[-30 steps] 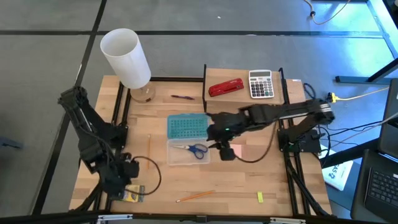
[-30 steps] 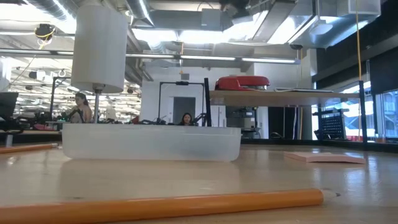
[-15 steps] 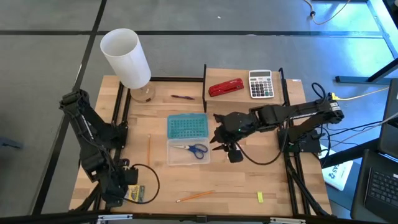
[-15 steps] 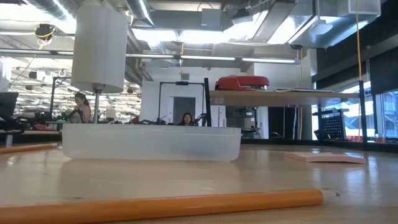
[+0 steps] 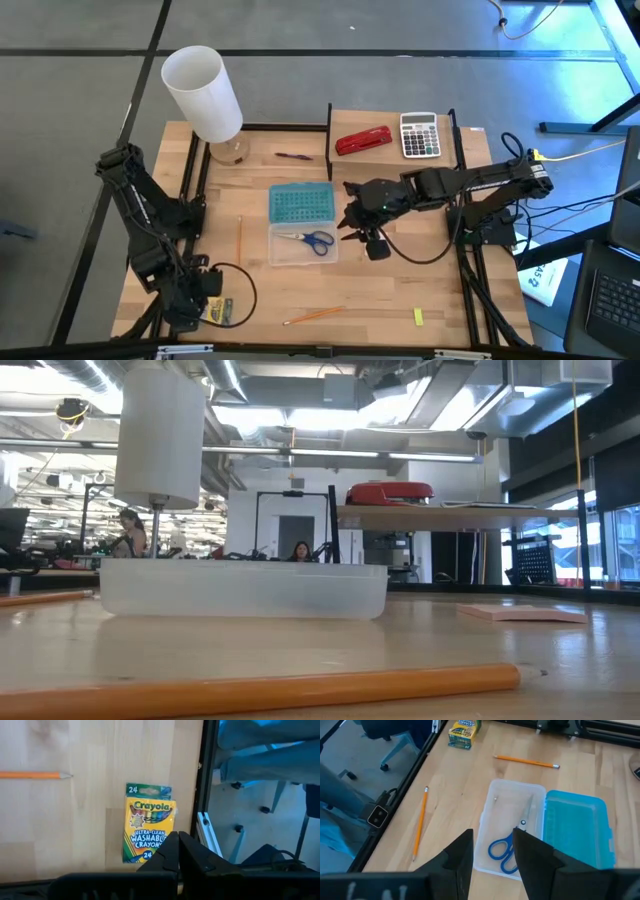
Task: Pack school essentials
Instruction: Put the yellow crayons box into the blue supply box
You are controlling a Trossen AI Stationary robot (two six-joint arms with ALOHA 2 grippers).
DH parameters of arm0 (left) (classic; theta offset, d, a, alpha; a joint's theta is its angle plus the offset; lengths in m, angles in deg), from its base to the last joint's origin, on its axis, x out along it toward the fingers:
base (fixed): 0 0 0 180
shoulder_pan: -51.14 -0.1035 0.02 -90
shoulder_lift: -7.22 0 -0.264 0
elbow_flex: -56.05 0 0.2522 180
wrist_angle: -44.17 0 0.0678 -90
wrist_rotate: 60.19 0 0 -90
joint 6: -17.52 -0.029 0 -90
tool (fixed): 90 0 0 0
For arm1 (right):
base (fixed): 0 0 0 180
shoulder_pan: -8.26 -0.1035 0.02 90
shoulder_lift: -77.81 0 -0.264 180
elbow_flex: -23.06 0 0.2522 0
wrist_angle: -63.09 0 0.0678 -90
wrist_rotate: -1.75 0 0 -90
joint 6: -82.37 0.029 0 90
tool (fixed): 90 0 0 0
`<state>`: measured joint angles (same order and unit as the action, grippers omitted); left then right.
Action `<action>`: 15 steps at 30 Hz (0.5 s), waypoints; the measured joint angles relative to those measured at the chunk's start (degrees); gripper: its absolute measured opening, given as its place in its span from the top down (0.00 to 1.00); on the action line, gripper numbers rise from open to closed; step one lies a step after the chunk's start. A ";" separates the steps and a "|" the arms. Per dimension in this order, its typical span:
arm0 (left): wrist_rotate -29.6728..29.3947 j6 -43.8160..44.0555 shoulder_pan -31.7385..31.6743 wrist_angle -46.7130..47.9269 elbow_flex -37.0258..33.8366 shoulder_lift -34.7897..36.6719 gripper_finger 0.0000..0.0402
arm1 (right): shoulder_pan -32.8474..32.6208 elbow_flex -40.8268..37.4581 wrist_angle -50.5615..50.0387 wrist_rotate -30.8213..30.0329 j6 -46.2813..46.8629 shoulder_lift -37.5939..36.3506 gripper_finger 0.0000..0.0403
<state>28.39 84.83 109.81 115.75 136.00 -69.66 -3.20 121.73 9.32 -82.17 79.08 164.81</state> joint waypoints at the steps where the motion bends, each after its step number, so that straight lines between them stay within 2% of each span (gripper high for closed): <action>1: -0.65 0.04 0.00 -0.02 0.00 -0.01 1.00 | -0.01 0.00 0.01 -0.01 -0.05 0.00 0.66; 15: -5.73 7.24 1.13 -1.25 -1.22 -0.01 1.00 | -0.01 0.00 -0.02 -0.01 0.03 0.00 0.66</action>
<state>22.67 92.08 110.94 114.50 134.78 -69.68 -3.21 121.73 9.30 -82.18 79.11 164.81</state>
